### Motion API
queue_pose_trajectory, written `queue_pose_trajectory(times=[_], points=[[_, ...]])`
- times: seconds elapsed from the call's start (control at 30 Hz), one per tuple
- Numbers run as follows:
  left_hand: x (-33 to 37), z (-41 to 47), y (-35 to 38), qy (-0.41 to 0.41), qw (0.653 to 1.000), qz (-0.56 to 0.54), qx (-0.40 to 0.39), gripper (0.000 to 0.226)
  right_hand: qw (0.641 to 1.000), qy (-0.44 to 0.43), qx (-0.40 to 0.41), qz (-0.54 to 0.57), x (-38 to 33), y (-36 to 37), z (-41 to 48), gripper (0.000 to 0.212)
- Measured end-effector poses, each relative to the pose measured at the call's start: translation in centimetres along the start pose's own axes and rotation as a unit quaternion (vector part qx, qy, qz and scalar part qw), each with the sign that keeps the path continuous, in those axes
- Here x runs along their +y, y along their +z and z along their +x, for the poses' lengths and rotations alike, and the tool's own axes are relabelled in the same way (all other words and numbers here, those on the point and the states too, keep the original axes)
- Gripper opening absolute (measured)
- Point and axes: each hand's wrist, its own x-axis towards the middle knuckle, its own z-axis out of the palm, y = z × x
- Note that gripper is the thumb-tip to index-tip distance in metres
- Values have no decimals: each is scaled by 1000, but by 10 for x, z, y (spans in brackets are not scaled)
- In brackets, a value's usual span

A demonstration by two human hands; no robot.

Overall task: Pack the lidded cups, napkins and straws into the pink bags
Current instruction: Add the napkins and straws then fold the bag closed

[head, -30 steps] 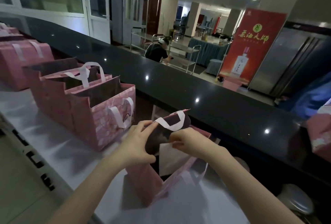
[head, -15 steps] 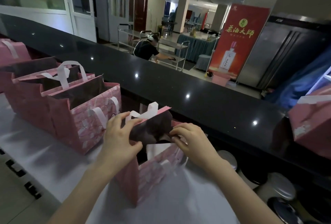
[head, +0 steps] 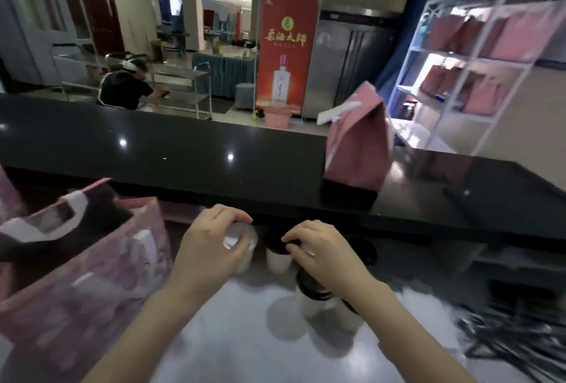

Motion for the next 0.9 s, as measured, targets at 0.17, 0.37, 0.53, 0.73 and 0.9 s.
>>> queue_pose_trajectory(times=[0.17,0.37,0.53,0.73,0.9], points=[[95,-3,131,39,990,-78,-110,20,994,107,-12,-36,95,-66,-96,16],[187,-15,274,62,962,-114,-240,15,961,259,-41,-89,206,-121,-212,23],[233,-40,372,48,930,-100,-349,19,921,368,-77,-106,278,-135,-293,31],[253,-69,451,48,903,-12,-427,38,907,367,-156,-138,334,-116,-332,62],[250,-76,480,95,891,99,-433,40,913,308,-205,-172,354,-90,-329,67]])
